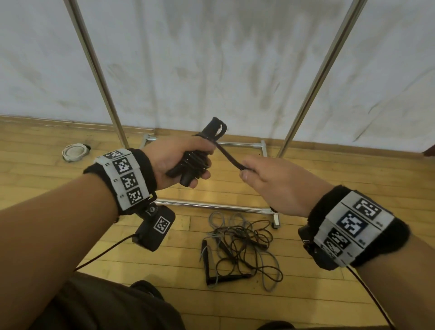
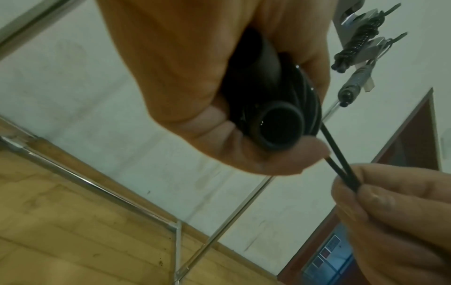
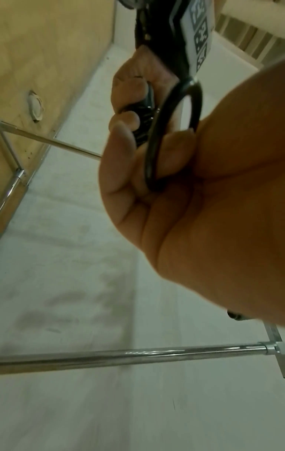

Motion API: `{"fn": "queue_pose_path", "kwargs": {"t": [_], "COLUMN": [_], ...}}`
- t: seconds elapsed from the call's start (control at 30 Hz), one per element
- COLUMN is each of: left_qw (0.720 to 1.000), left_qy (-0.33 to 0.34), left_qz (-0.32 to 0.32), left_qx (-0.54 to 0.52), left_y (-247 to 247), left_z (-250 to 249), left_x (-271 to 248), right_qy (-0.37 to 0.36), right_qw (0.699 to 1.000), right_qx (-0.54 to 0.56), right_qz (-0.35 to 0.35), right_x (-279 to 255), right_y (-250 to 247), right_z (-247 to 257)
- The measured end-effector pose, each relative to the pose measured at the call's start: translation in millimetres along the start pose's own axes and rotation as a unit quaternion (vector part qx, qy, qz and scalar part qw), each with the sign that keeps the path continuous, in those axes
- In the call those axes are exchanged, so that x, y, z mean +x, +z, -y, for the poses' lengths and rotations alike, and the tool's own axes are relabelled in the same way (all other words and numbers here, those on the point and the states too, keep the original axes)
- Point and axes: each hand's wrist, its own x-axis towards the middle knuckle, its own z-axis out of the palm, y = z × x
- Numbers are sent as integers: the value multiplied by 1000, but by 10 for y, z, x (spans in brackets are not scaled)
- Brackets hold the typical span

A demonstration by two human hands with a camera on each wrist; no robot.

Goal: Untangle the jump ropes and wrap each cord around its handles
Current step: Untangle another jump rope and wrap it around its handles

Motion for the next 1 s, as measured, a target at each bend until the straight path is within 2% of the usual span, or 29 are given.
{"fn": "queue_pose_path", "kwargs": {"t": [0.2, 0.43, 0.53, 0.67, 0.77, 0.83, 0.93, 1.0], "left_qw": [998, 998, 998, 996, 991, 974, 900, 853], "left_qy": [16, 41, 49, 60, 50, 14, -71, -119], "left_qz": [37, 0, 4, 53, 120, 177, 253, 252], "left_qx": [-55, -57, -49, -29, 30, 140, 348, 441], "left_y": [40, 59, 35, 74, 212, 371, 656, 810], "left_z": [-50, -79, -100, -152, -130, -42, 189, 372], "left_x": [-88, -69, -76, -151, -235, -284, -331, -312], "right_qy": [-12, -31, -35, -26, 5, 24, 25, 22], "right_qw": [1000, 998, 997, 998, 997, 995, 984, 976], "right_qx": [24, 62, 75, 61, 53, 55, -2, -46], "right_qz": [-1, -4, -2, 15, 46, 85, 177, 211], "right_x": [-28, -64, -83, -60, 1, 50, 106, 133], "right_y": [-20, -19, -32, -49, -18, 1, 37, 78], "right_z": [-63, -110, -147, -262, -375, -419, -375, -291]}}
